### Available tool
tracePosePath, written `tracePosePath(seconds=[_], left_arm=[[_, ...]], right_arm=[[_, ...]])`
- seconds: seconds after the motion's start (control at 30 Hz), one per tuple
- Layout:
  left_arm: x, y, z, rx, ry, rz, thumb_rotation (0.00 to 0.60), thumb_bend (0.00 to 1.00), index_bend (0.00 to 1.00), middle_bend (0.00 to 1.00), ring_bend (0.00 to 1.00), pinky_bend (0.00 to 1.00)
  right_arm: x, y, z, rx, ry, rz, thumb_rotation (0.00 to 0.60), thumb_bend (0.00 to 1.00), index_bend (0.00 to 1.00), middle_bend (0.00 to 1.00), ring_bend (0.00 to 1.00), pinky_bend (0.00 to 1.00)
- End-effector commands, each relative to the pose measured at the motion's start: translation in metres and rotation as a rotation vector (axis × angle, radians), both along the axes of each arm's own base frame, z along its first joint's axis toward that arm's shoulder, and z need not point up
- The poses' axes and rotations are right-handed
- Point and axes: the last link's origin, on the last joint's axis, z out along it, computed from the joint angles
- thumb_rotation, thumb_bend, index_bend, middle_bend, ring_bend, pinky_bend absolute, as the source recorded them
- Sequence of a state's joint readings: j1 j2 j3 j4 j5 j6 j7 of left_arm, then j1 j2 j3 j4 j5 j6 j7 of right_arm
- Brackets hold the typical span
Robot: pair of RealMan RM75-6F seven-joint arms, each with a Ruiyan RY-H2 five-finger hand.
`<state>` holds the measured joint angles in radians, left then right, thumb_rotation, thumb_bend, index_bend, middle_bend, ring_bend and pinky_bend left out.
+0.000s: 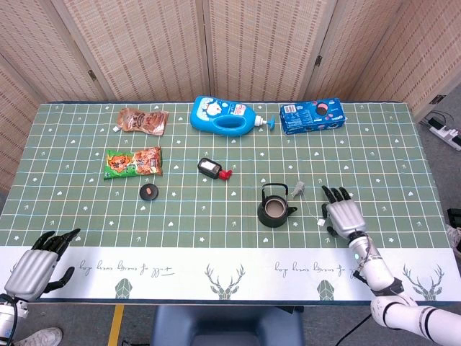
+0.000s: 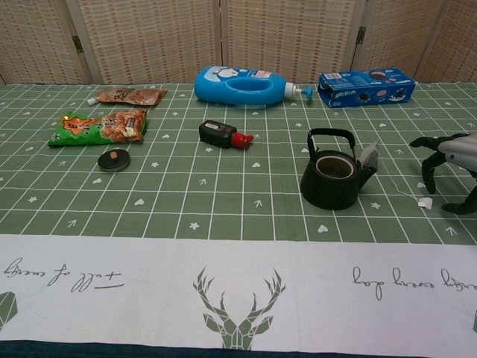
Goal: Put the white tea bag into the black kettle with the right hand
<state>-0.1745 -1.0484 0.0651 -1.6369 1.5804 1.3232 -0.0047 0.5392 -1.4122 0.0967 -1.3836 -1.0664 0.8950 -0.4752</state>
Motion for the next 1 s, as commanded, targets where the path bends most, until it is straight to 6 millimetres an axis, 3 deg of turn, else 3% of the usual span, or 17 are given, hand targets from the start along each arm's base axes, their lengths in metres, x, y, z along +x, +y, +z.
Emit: tracePosePath(seconds=[0.03, 1.0], left_arm=[[0.000, 0.000, 0.000, 0.000, -0.001, -0.001, 0.600, 0.40, 0.04, 0.15, 0.17, 0.09], [-0.001, 0.002, 0.002, 0.014, 0.004, -0.001, 0.600, 0.40, 0.03, 0.15, 0.18, 0.10]], right_arm=[[0.000, 0.000, -0.001, 0.000, 0.004, 0.001, 0.600, 0.33, 0.46, 0.00, 0.00, 0.00], [0.006, -0.006, -0.016, 0.020, -0.008, 0.004, 0.600, 0.33, 0.46, 0.00, 0.00, 0.00]])
